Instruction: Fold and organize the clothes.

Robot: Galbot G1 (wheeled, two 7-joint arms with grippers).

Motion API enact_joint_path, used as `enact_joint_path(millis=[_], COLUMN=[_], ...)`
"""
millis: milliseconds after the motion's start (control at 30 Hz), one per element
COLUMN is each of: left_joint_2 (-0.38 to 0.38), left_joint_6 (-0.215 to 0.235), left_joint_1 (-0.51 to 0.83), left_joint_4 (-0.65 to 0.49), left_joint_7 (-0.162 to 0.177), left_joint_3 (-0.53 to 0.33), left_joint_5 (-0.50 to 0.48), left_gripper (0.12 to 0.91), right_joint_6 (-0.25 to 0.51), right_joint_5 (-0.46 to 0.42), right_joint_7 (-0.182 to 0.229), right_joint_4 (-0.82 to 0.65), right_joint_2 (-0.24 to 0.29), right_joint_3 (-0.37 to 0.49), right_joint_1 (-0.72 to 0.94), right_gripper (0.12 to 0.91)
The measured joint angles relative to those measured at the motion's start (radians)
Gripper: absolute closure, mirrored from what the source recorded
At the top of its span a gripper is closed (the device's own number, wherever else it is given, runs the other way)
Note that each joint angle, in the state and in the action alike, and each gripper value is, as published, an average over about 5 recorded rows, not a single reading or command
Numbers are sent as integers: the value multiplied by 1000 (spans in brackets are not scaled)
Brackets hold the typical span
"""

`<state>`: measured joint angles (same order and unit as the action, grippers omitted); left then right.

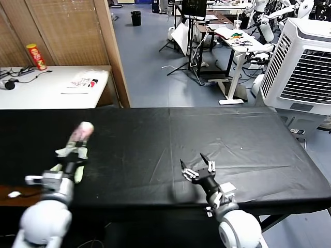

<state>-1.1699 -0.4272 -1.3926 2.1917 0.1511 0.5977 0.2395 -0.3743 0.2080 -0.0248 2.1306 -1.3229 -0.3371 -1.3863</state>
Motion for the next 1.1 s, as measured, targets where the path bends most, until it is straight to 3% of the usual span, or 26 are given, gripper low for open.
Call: enact_joint_path(millis=[233,333,467,567,667,767,1000,1100], left_joint_2=[-141,-203,-247,-255,-253,-246,-232,-233], left_joint_6=[18,32,59,78,89,98,119,125], left_joint_1=[31,28,16,10,5,-4,-46,-65], left_joint_4=[-38,-52,-50,-42,-34,-25,-11,-6], left_joint_7=[-7,-44,-90,-107,-108,-105,-87,-77], left_joint_3=[-207,-269,-318,-324,-311,-286,-223,-201], left_joint_5=[-80,-134,-170,-170,-156,-146,-147,-146], left_gripper=[867,753,521,361,259,236,232,232], right_joint_6=[-12,-25,-55,-89,-128,-154,-160,-160], right_joint_5=[37,52,96,138,189,235,273,283], right_joint_7=[-4,-6,-11,-4,24,47,52,59], right_joint_4=[17,20,12,-4,-28,-66,-206,-273], right_joint_2=[22,30,44,50,42,23,-48,-81], right_joint_3=[-46,-42,-22,2,33,74,188,224], right_joint_1=[-38,-34,-13,10,43,90,213,259], right_gripper=[227,227,227,227,227,227,230,265])
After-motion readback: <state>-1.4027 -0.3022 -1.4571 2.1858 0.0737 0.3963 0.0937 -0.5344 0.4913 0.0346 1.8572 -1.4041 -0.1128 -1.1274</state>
